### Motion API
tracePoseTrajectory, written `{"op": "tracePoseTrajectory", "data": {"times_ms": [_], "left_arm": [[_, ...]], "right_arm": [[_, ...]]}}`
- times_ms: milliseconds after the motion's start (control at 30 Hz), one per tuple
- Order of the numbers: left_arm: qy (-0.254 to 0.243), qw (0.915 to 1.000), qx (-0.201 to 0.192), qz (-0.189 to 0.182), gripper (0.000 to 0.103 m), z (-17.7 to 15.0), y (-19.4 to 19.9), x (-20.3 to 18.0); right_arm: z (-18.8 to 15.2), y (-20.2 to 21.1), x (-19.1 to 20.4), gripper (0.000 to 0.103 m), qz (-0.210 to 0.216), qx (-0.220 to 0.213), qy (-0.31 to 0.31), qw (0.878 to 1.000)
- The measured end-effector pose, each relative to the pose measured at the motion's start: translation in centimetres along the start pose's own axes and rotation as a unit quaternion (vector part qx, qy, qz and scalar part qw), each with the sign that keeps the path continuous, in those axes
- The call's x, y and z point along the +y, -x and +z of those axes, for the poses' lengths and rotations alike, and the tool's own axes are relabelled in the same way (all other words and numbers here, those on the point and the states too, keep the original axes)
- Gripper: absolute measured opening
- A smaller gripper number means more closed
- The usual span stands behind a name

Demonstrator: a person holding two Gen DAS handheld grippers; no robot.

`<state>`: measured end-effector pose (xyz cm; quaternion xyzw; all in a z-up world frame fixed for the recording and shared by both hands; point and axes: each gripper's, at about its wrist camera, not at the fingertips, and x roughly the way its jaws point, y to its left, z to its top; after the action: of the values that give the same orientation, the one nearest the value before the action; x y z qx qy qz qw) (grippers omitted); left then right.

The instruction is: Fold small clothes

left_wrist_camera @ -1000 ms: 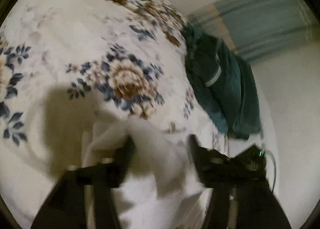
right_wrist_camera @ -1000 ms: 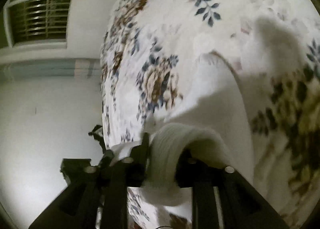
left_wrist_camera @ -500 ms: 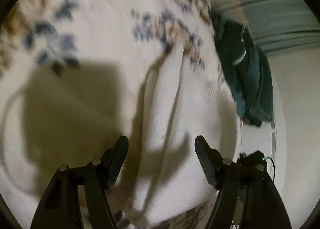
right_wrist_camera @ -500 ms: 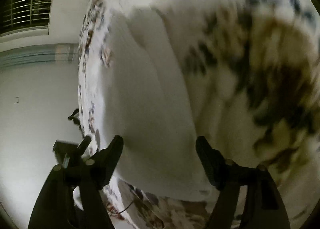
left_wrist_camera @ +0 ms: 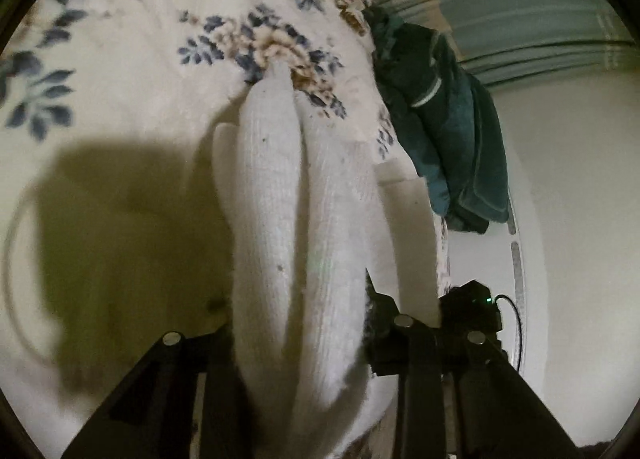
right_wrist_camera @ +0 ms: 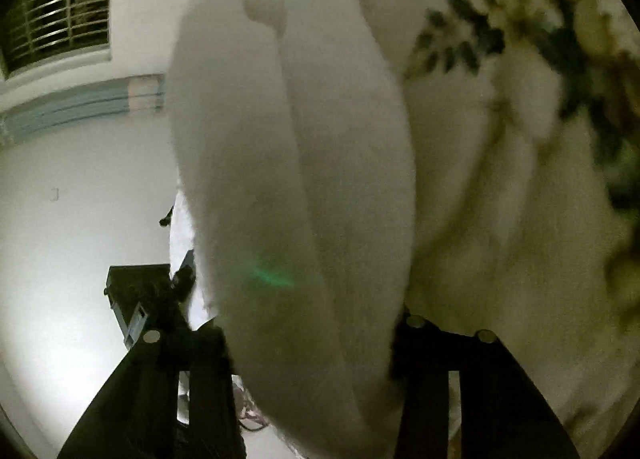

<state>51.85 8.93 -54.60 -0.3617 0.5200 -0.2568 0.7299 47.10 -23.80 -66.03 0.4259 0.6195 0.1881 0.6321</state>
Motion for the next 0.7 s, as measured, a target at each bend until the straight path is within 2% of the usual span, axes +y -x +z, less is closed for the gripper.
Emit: {"op": "tracePoseTrajectory", "data": {"times_ms": [67, 133, 267, 400, 467, 533, 600, 633, 700], "left_arm": [[-0.001, 1.0, 0.005, 0.006, 0.027, -2.0, 1.2, -0.8], [0.007, 0.9998, 0.017, 0.011, 0.027, -5.0, 2.9, -1.1], [0.034, 0.9961, 0.067, 0.048, 0.028, -13.6, 5.9, -0.9], [0.085, 0.9856, 0.124, 0.078, 0.029, -22.7, 7.0, 1.1], [0.096, 0.9811, 0.139, 0.093, 0.036, -24.9, 7.0, 1.9], [0.102, 0.9778, 0.144, 0.112, 0.04, -26.1, 7.2, 2.3], [0.105, 0.9774, 0.132, 0.128, 0.049, -25.9, 8.3, 2.1], [0.1, 0.9772, 0.126, 0.138, 0.059, -25.7, 8.9, 1.8], [0.076, 0.979, 0.099, 0.161, 0.06, -24.6, 10.5, 0.7]], "right_arm": [[-2.5, 0.8, 0.6, 0.044, -0.006, 0.006, 0.011, 1.0], [-6.8, 2.0, 0.2, 0.044, -0.007, 0.019, 0.009, 1.0], [-15.3, 3.5, -2.2, 0.044, -0.024, 0.048, -0.02, 0.998], [-24.0, 4.2, -6.6, 0.044, -0.062, 0.077, -0.078, 0.992], [-25.8, 4.3, -7.9, 0.046, -0.081, 0.081, -0.082, 0.99], [-26.7, 4.3, -9.1, 0.053, -0.099, 0.083, -0.089, 0.988], [-26.6, 4.7, -9.6, 0.06, -0.111, 0.086, -0.094, 0.986], [-26.5, 5.2, -9.5, 0.061, -0.115, 0.082, -0.094, 0.986], [-26.0, 6.9, -9.1, 0.061, -0.135, 0.067, -0.081, 0.985]]}}
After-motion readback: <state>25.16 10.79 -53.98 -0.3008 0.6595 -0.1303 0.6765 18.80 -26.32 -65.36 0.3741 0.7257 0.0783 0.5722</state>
